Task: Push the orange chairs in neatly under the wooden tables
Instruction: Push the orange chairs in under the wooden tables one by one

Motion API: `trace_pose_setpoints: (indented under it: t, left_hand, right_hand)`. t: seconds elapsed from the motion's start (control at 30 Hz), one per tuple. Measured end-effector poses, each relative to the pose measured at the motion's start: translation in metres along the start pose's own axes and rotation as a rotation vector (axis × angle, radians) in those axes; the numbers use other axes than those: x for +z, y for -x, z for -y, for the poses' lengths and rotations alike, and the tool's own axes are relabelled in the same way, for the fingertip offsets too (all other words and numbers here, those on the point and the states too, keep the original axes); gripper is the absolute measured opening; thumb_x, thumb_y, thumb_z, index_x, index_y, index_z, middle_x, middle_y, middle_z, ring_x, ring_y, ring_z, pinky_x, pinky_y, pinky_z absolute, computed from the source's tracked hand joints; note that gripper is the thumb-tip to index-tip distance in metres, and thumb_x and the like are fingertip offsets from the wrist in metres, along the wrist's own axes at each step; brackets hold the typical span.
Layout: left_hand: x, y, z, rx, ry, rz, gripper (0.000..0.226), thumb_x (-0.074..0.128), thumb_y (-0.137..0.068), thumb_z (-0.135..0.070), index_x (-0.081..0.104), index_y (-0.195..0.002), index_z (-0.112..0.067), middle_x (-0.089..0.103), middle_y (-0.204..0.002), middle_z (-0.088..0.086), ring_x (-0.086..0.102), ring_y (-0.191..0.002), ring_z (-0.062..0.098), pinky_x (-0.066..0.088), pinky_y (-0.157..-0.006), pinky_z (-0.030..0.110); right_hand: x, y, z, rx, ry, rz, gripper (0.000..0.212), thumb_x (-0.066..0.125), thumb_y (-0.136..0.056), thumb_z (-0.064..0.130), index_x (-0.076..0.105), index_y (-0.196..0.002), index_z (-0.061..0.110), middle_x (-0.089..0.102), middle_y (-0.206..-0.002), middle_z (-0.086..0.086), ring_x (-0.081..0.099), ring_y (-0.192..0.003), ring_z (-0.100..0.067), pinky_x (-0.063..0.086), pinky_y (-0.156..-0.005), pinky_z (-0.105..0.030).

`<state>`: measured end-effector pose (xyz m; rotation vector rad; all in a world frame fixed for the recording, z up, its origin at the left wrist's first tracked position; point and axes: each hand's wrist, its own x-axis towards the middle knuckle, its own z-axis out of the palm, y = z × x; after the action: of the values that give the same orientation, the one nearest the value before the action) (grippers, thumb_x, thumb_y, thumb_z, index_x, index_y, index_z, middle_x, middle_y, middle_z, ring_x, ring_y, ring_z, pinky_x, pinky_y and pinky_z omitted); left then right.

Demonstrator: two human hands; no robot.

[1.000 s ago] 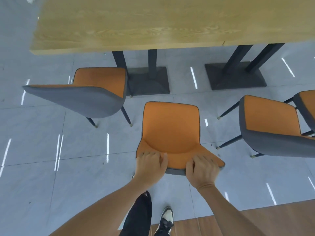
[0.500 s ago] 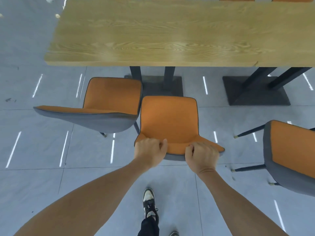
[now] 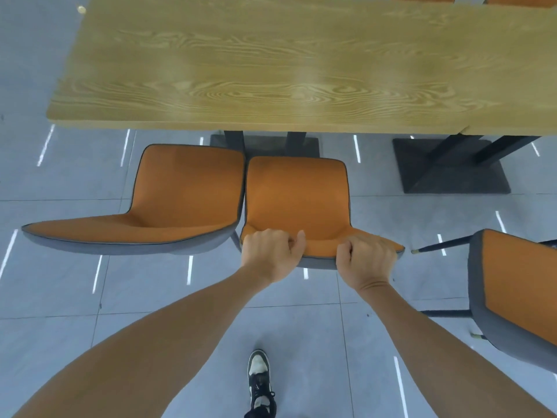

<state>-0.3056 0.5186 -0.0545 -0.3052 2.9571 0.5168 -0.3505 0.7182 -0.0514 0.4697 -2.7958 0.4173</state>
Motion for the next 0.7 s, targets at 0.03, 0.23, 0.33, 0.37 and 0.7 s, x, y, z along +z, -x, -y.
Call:
trace_pose_setpoints:
  t: [0.03, 0.23, 0.33, 0.37, 0.7]
  left_hand:
    - [0.000, -0.005, -0.005, 0.016, 0.011, 0.008, 0.072, 0.021, -0.094, -0.060, 0.048, -0.046, -0.013, 0.036, -0.033, -0.004, 0.039, -0.034, 0.013, 0.021, -0.042, 0.024]
    - [0.003, -0.028, -0.011, 0.052, 0.022, 0.022, 0.070, 0.024, -0.092, -0.057, 0.048, -0.045, -0.012, 0.035, -0.033, -0.003, 0.037, -0.033, 0.015, 0.023, -0.042, 0.024]
    - [0.002, -0.032, -0.012, 0.054, 0.013, 0.020, 0.067, 0.025, -0.092, -0.056, 0.045, -0.044, -0.014, 0.036, -0.034, -0.003, 0.038, -0.034, 0.015, 0.023, -0.041, 0.024]
    - [0.002, -0.034, -0.011, 0.055, 0.007, 0.019, 0.066, 0.025, -0.092, -0.056, 0.044, -0.045, -0.014, 0.036, -0.034, -0.003, 0.038, -0.034, 0.014, 0.022, -0.042, 0.024]
    - [-0.016, -0.033, -0.020, -0.103, -0.008, 0.298, 0.037, 0.021, -0.087, -0.031, 0.041, -0.060, -0.016, 0.058, -0.054, 0.004, 0.060, -0.055, 0.026, 0.034, -0.058, 0.032]
  right_hand:
    - [0.000, -0.006, -0.007, -0.007, 0.005, 0.005, 0.033, 0.042, -0.074, 0.015, 0.034, -0.041, 0.016, 0.028, -0.041, 0.004, 0.024, -0.040, -0.018, 0.015, -0.049, -0.024]
    - [0.004, -0.028, -0.019, -0.016, 0.011, -0.007, 0.033, 0.042, -0.073, 0.014, 0.036, -0.040, 0.014, 0.032, -0.039, 0.001, 0.029, -0.038, -0.020, 0.012, -0.049, -0.023]
    - [0.004, -0.034, -0.021, -0.025, 0.006, -0.010, 0.032, 0.043, -0.072, 0.015, 0.037, -0.041, 0.015, 0.033, -0.039, 0.002, 0.030, -0.038, -0.020, 0.011, -0.049, -0.022]
    - [0.005, -0.036, -0.021, -0.017, 0.001, 0.010, 0.032, 0.043, -0.073, 0.016, 0.038, -0.041, 0.015, 0.034, -0.040, 0.002, 0.031, -0.038, -0.020, 0.012, -0.048, -0.021]
    - [-0.021, -0.031, -0.036, 0.003, -0.109, 0.555, 0.044, 0.033, -0.098, 0.047, 0.066, -0.120, 0.028, 0.059, -0.131, 0.008, 0.045, -0.128, -0.016, 0.020, -0.112, -0.038]
